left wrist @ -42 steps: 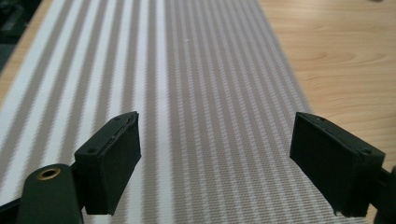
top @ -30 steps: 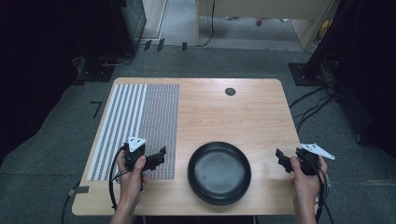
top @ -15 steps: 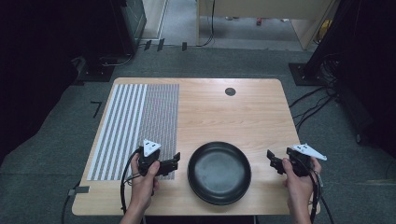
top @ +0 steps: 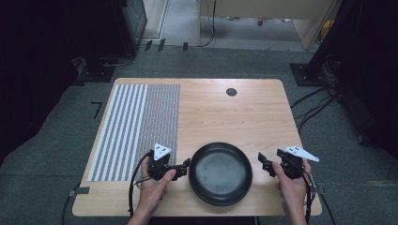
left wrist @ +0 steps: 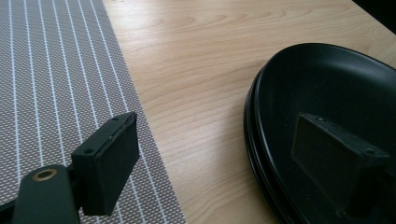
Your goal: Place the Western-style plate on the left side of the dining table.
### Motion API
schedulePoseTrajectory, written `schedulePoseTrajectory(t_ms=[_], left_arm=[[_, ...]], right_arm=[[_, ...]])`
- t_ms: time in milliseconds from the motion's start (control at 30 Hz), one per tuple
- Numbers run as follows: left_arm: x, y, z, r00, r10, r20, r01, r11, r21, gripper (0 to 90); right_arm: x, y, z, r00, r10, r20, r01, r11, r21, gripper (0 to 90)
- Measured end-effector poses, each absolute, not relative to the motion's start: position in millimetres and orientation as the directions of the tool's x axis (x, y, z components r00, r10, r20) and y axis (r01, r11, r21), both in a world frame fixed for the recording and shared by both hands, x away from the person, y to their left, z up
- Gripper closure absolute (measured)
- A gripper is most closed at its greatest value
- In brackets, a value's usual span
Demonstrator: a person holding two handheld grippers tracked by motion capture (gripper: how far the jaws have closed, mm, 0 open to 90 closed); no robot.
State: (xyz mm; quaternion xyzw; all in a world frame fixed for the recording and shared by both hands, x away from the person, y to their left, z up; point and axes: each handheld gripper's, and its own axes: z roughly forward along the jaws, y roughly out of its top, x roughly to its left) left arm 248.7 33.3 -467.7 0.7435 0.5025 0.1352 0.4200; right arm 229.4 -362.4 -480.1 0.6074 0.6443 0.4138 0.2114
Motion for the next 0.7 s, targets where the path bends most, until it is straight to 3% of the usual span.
schedulePoseTrajectory(t_ms=[167, 333, 500, 700], left_arm=[[247, 31, -468, 0.475, 0.851, -0.223, 0.63, -0.153, 0.761, 15.1], [246, 26, -470, 0.491, 0.842, -0.224, 0.634, -0.169, 0.755, 17.5], [245, 23, -472, 0.481, 0.852, -0.207, 0.645, -0.184, 0.742, 35.5], [244, 23, -472, 0.507, 0.825, -0.248, 0.649, -0.176, 0.74, 43.0]], right_arm=[[231, -353, -481, -0.188, 0.951, 0.244, 0.609, -0.082, 0.789, 20.1], [231, -341, -481, -0.195, 0.952, 0.235, 0.603, -0.073, 0.795, 30.1], [229, -332, -481, -0.227, 0.946, 0.232, 0.593, -0.055, 0.803, 45.4], [229, -328, -484, -0.239, 0.929, 0.283, 0.633, -0.072, 0.771, 56.1]])
